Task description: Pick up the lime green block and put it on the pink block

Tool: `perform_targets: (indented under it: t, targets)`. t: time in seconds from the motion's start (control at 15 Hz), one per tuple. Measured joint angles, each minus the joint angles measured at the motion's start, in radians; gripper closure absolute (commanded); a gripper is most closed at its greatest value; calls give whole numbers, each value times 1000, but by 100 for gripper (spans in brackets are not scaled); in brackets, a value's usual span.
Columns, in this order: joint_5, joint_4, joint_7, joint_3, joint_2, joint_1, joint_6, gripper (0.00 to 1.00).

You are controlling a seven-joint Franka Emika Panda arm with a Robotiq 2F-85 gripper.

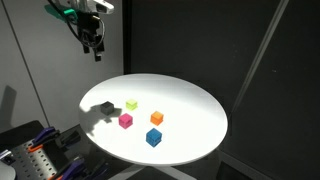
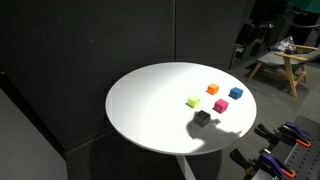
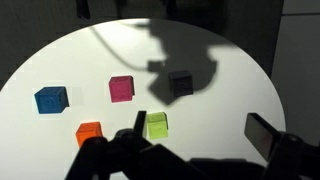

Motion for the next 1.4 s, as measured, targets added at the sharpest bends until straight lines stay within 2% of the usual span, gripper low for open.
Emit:
perform_targets:
  t: [0.33, 0.67, 1.0, 1.4]
  targets:
    - [-18, 15, -1, 1, 25, -1, 32, 0]
    - [-76, 66, -2, 5, 103, -1, 94, 0]
    - [-135, 129, -2, 7, 231, -4, 147, 0]
    - [-143, 219, -25, 1, 412, -10, 166, 0]
